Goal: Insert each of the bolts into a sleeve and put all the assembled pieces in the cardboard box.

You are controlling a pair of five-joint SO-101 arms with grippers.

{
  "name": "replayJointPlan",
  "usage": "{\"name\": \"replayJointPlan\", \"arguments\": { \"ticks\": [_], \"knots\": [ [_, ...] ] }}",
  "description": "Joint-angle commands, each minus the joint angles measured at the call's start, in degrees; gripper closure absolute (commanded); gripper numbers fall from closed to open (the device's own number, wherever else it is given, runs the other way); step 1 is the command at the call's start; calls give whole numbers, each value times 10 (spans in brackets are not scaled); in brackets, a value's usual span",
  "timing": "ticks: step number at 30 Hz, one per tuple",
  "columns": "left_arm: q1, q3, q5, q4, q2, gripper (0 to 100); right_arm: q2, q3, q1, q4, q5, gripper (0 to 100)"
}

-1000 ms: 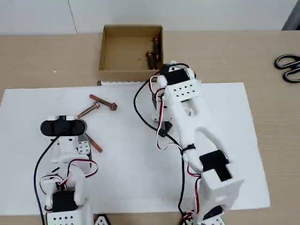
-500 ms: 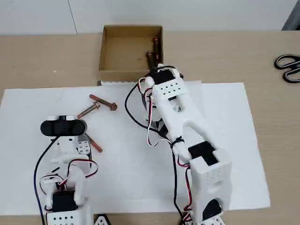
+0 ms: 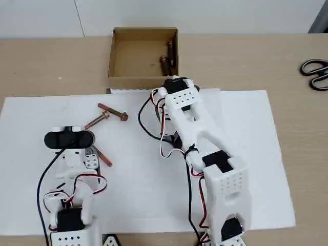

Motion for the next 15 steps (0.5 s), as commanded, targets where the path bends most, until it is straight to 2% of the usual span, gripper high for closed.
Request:
{"name": "replayJointPlan", "arguments": {
  "ticks": [1, 12, 15],
  "knots": [
    [-3, -6, 3, 3, -4, 994, -3, -17, -3, -7, -4, 998],
    [-3, -6, 3, 3, -4, 994, -50, -44, -3, 30, -1, 996],
    [-3, -6, 3, 3, -4, 994, -114, -67, -4, 41, 36, 996]
  ]
}}
